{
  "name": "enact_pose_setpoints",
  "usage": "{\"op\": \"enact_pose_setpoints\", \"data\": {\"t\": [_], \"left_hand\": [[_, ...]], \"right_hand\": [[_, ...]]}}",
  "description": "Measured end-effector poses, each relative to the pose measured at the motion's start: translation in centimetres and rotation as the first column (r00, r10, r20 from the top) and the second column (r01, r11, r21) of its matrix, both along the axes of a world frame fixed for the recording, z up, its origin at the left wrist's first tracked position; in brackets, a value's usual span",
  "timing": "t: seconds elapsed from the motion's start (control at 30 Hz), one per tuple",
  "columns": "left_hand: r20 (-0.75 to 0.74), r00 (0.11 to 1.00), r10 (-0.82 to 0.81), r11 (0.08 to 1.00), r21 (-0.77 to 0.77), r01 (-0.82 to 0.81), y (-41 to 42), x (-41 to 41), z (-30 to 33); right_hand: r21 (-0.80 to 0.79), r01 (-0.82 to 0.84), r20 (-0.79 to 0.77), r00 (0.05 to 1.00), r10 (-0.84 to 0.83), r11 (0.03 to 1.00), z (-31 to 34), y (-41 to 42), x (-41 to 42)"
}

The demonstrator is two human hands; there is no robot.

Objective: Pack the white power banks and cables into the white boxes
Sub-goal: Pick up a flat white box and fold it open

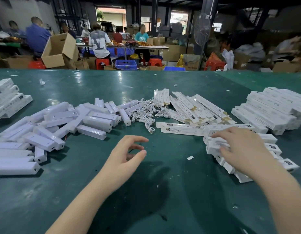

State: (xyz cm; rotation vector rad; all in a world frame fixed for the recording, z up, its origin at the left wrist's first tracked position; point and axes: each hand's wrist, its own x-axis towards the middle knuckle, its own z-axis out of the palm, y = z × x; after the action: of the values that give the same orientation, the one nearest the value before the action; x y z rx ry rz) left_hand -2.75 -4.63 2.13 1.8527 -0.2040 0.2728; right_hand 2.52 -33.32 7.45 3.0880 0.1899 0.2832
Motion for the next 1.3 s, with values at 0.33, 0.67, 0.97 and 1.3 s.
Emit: {"op": "enact_pose_setpoints", "data": {"t": [0.33,0.67,0.97,1.3], "left_hand": [[0.146,0.988,0.049,0.946,0.310,-0.093,0.8,0.6,-0.6],[0.260,0.965,0.043,0.836,0.520,-0.178,1.2,0.3,-0.2],[0.173,0.952,0.253,0.918,0.267,-0.293,1.3,0.8,-0.5],[-0.033,0.994,0.106,0.990,-0.094,-0.109,0.6,0.4,0.2]], "right_hand": [[-0.250,-0.182,-0.176,0.974,0.140,0.951,-0.9,9.9,9.2],[-0.407,-0.255,-0.096,0.967,0.236,0.877,-1.1,11.5,12.9],[0.702,-0.474,0.390,0.881,0.269,0.531,3.8,13.3,6.3],[0.957,-0.277,0.191,0.828,0.527,0.088,-1.2,15.6,-0.5]]}}
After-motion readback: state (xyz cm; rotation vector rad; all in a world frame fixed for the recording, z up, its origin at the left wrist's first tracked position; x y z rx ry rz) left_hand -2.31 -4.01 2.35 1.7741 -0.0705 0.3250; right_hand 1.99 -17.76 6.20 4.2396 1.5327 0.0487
